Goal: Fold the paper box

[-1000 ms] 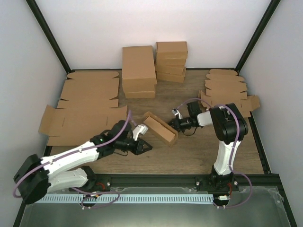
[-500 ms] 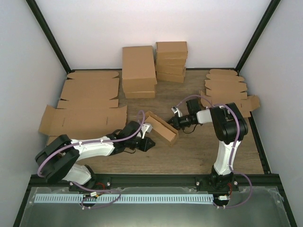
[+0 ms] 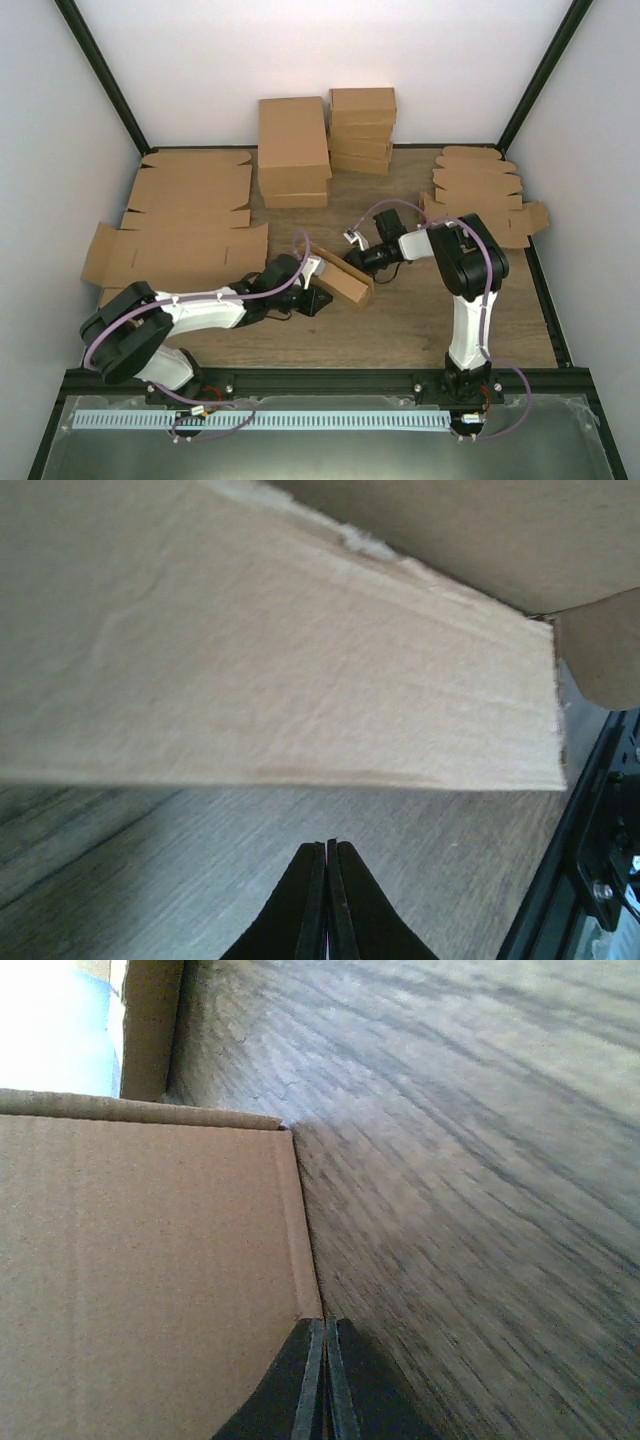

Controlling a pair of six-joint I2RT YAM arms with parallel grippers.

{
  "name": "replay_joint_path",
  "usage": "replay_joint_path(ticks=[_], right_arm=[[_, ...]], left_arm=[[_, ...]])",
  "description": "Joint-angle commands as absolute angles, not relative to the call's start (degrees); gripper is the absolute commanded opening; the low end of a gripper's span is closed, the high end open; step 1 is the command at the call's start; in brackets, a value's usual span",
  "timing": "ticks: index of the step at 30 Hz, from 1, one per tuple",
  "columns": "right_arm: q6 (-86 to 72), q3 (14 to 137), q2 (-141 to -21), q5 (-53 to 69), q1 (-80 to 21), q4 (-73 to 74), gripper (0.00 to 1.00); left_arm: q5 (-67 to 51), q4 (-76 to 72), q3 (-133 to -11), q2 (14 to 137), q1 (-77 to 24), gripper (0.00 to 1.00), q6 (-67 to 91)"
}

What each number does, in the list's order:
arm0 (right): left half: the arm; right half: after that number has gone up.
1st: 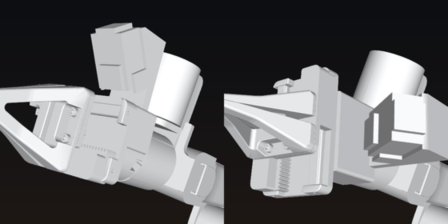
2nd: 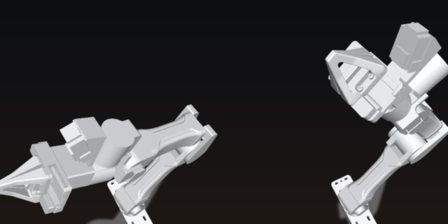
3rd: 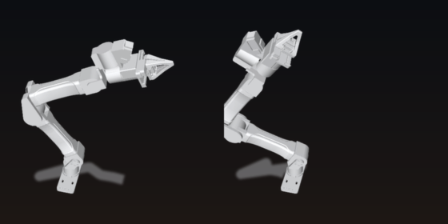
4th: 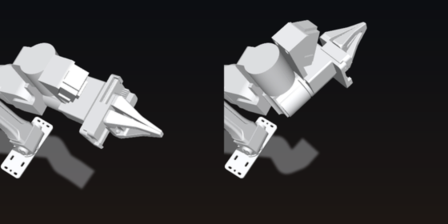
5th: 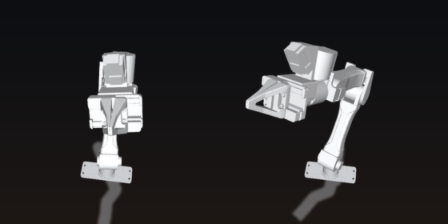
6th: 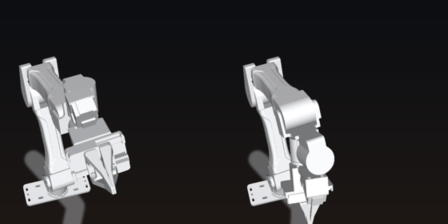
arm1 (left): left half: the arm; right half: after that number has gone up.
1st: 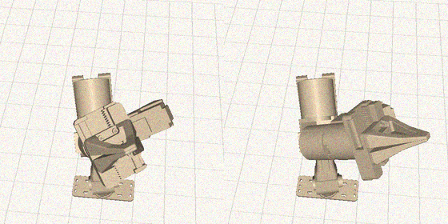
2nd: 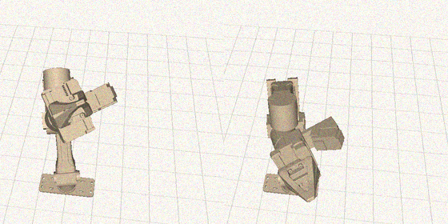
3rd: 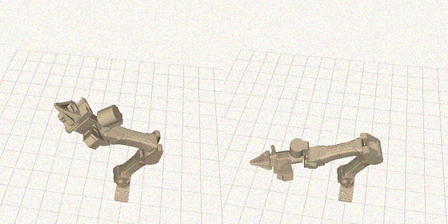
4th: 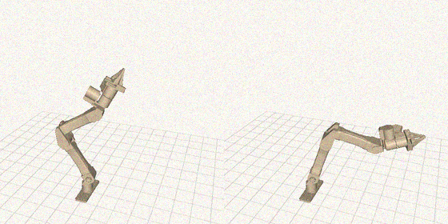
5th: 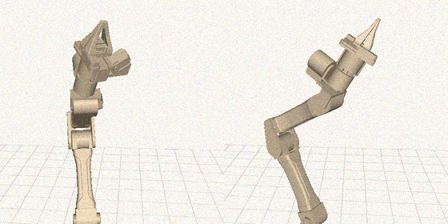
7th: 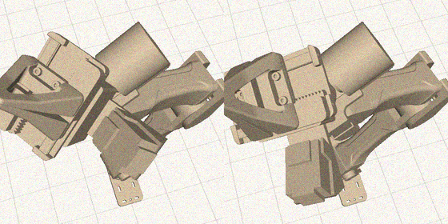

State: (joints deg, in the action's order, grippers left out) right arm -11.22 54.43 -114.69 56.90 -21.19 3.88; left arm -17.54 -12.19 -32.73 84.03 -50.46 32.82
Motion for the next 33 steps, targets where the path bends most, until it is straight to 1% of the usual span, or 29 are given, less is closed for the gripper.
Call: replay_joint_path(ticks=[1, 9, 15, 22, 27, 29, 33], right_arm=[[-8.20, 56.56, -116.42, 58.68, -23.21, 4.88, 0.05], [-7.12, 57.63, -118.35, 59.19, -26.29, 5.44, 0.05], [-6.84, 57.23, -118.73, 59.10, -27.33, 4.97, 0.05], [-8.54, 57.24, -116.60, 53.23, -27.13, 5.17, 0.05], [-9.92, 57.30, -113.82, 49.39, -24.34, 6.36, 0.06], [-10.36, 57.11, -111.76, 47.25, -23.03, 6.96, 0.06], [-12.79, 55.74, -105.67, 42.10, -20.86, 7.10, 0.09]], left_arm=[[-16.42, -11.52, -32.93, 80.10, -52.26, 0.04, 33.11], [-14.70, -10.17, -25.25, 71.77, -54.06, 0.04, 37.45], [-13.82, -10.13, -21.52, 68.44, -54.89, 0.04, 39.18], [-13.49, -9.70, -20.74, 67.72, -55.01, 0.04, 39.20], [-13.29, -10.74, -20.13, 68.19, -55.11, 0.04, 39.33], [-13.35, -10.74, -20.04, 67.99, -55.08, 0.04, 39.32], [-12.64, -8.21, -20.50, 66.57, -55.03, 0.04, 38.76]])
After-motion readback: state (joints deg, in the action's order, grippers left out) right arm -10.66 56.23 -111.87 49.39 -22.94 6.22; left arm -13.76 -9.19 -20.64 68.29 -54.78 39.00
